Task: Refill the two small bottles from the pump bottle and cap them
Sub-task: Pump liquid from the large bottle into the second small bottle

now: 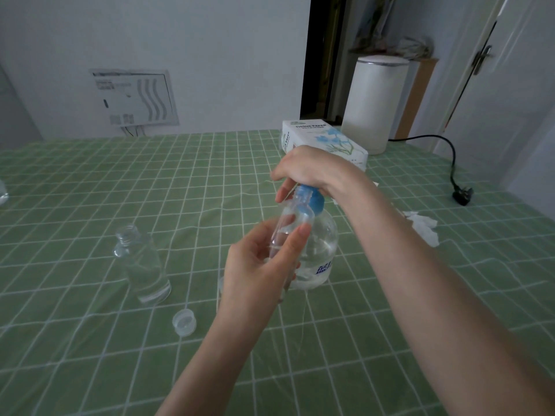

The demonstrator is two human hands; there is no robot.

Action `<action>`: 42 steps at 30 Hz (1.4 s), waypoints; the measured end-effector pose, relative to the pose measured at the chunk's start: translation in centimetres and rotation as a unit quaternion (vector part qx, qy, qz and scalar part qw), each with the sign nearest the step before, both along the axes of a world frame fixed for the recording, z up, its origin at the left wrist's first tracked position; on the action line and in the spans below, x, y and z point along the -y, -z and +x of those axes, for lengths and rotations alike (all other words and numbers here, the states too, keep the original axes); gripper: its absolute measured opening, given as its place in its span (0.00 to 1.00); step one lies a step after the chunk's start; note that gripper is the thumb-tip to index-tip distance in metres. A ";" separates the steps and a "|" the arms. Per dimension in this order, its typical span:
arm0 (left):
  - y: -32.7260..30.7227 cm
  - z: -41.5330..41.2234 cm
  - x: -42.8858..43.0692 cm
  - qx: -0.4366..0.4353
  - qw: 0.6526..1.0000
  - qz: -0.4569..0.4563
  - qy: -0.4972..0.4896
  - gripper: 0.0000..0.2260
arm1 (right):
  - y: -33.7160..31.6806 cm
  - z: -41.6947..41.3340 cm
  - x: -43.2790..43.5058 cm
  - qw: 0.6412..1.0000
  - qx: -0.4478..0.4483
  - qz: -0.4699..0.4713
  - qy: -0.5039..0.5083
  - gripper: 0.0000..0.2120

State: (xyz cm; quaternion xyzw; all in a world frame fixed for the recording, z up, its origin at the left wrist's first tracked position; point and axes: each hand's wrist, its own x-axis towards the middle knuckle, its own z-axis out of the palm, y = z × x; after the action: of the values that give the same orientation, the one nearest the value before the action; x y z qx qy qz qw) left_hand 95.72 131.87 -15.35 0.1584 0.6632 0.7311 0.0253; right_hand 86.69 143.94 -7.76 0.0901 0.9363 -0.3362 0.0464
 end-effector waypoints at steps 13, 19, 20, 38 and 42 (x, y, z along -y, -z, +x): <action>0.1 -0.1 -0.1 0.009 1.000 0.021 0.002 0.14 | -0.4 0.4 0.1 0.999 -0.043 -0.014 -0.006 0.14; 0.0 0.1 -0.1 0.011 1.000 0.021 0.000 0.13 | -0.4 0.2 0.2 1.000 -0.013 -0.020 -0.009 0.14; 0.0 0.0 -0.1 0.014 1.000 0.022 -0.001 0.12 | -0.4 0.2 0.2 1.000 -0.009 -0.021 -0.008 0.15; -0.3 0.1 0.0 0.003 1.000 0.023 0.015 0.10 | -0.9 0.4 0.1 1.000 -0.016 0.003 -0.010 0.17; -0.3 0.1 0.0 -0.004 1.000 0.026 0.013 0.10 | -0.5 0.2 0.1 1.000 0.001 0.001 -0.007 0.19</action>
State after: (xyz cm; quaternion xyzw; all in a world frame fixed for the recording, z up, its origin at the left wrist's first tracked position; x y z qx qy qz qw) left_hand 95.81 131.84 -15.03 0.1707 0.6421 0.7468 0.0279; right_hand 86.86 143.84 -7.22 0.0835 0.9374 -0.3345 0.0495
